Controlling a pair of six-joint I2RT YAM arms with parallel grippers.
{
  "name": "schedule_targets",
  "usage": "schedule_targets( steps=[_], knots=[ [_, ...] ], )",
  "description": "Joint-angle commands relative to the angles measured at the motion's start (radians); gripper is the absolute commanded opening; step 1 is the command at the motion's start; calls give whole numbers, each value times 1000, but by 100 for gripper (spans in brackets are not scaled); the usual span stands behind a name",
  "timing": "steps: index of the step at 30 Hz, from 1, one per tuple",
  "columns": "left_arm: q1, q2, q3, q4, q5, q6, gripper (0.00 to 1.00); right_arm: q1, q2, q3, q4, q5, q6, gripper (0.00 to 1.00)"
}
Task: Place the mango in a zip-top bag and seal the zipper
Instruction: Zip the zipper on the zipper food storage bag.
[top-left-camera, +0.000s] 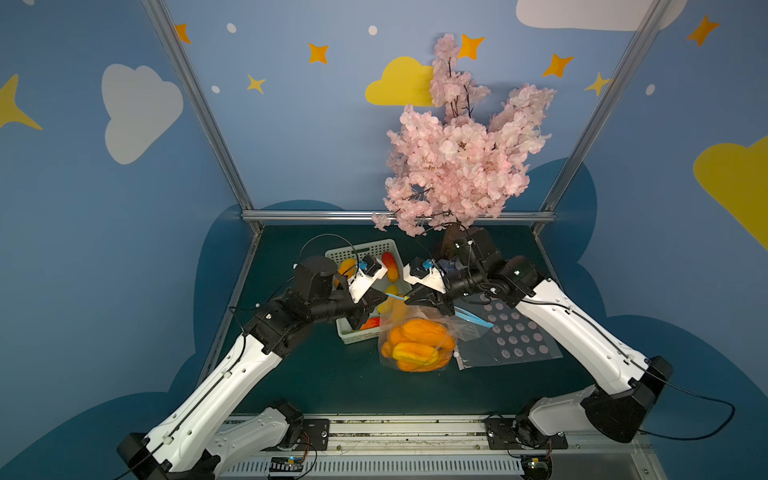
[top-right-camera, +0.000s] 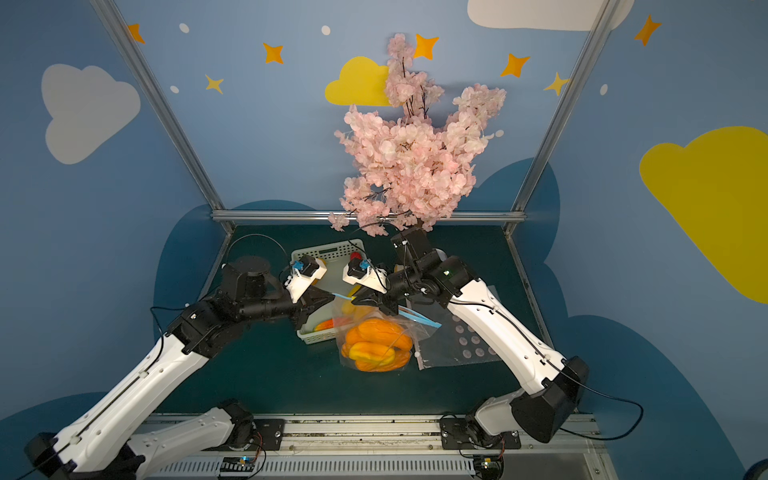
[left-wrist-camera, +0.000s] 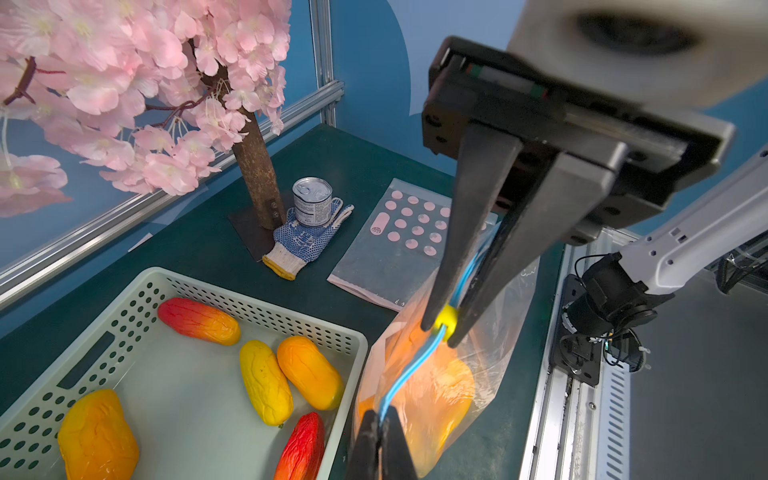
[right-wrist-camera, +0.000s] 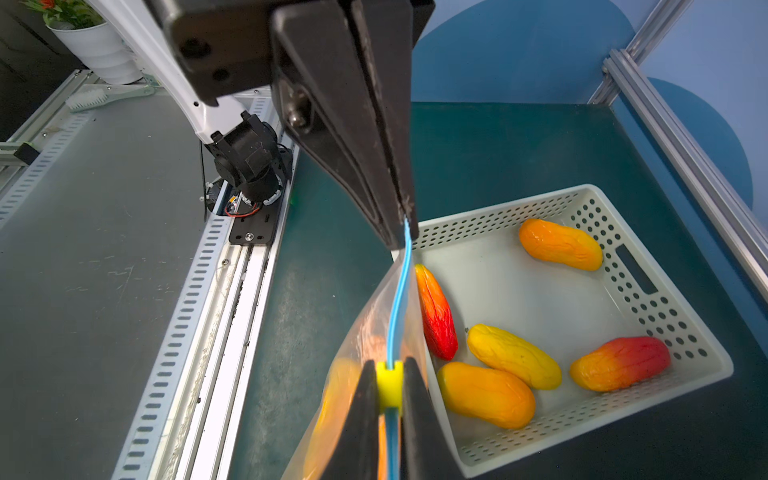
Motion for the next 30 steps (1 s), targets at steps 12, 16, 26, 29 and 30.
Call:
schedule_targets(
  steps=[12, 16, 26, 29, 30],
  knots=[
    [12, -7, 2, 48, -125, -8, 3, -89, -155, -127, -159, 97, 148, 0],
    [12, -7, 2, 46, -145, -14, 3, -112, -175, -118, -211, 124, 166, 0],
    [12, -5, -10, 54, -179, -27, 3, -180, -241, -132, -310, 203, 214, 0],
    [12, 0, -10, 51, -188, -29, 3, -201, -254, -140, -323, 209, 234, 0],
    [11, 4, -8, 47, -191, -29, 3, -208, -254, -140, -332, 209, 238, 0]
  ],
)
